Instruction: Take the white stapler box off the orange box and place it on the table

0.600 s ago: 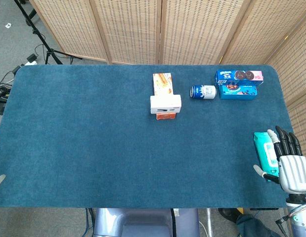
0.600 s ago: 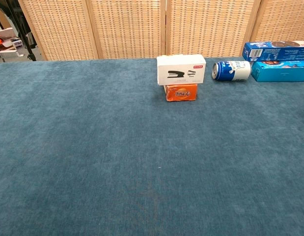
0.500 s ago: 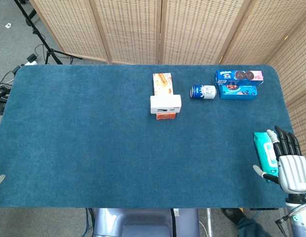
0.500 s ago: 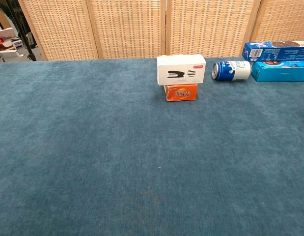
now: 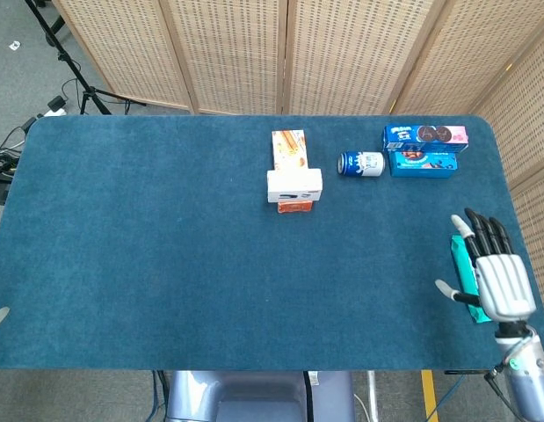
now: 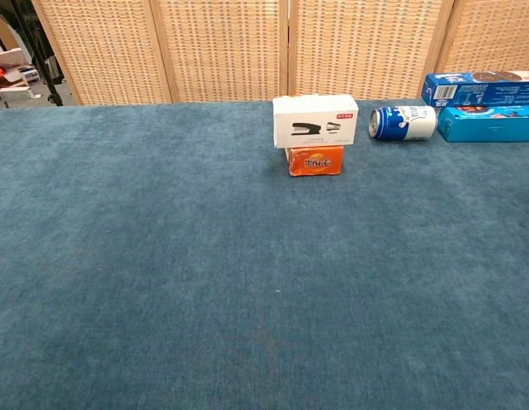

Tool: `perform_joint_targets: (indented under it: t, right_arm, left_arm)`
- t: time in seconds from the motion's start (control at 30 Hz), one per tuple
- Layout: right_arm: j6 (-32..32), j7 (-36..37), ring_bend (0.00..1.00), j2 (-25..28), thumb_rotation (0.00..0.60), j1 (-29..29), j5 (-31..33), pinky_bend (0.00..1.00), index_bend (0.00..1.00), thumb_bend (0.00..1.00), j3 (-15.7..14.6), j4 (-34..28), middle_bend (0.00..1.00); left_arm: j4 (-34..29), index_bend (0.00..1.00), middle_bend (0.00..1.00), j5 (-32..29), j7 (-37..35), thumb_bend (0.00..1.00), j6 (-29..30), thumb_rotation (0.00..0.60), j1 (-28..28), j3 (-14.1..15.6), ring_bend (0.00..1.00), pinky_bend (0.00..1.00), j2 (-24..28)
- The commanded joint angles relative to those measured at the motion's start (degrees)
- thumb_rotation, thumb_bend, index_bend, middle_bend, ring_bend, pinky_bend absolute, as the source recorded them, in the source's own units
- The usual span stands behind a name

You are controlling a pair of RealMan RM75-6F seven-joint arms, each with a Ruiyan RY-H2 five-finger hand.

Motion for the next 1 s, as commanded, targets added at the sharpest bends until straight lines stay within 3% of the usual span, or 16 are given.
perform_joint_targets:
  t: [0.03,0.2,0.47,0.67,1.0]
  right_arm:
    - [-9.03,0.98,0.0,1.75,0.6,7.32,3.07,0.0,0.0,0.0,4.09,-1.03,0.0]
    - [-19.58,-0.45,0.0,-0.3,0.6,16.46,8.72,0.0,0.02,0.05,8.42,-0.19,0.0]
    - [-31.24,-9.76,0.0,-7.8,0.6,28.21,22.1,0.0,0.02,0.05,11.53,5.87,0.0]
    - [-36.42,-16.56,0.0,-14.49,0.6,35.59,32.62,0.0,0.02,0.05,11.25,12.09,0.0]
    - [-38.41,-22.17,0.0,-25.45,0.6,43.83,39.82,0.0,0.07,0.11,9.37,26.88,0.02]
  left_arm:
    - [-0.36,0.0,0.0,-0.97,0.8,0.0,-0.71,0.6,-0.39,-0.45,0.0,0.0,-0.17]
    - [-0.79,0.0,0.0,-2.8,2.18,0.0,-2.23,0.6,-1.04,-1.05,0.0,0.0,-0.38]
    - [-0.95,0.0,0.0,-5.72,3.18,0.0,-4.99,0.6,-2.23,-2.05,0.0,0.0,-0.41]
    - [-1.07,0.0,0.0,-7.6,4.05,0.0,-6.92,0.6,-3.19,-2.75,0.0,0.0,-0.4]
    - [-0.6,0.0,0.0,-11.6,5.4,0.0,-10.29,0.6,-4.58,-3.86,0.0,0.0,-0.77]
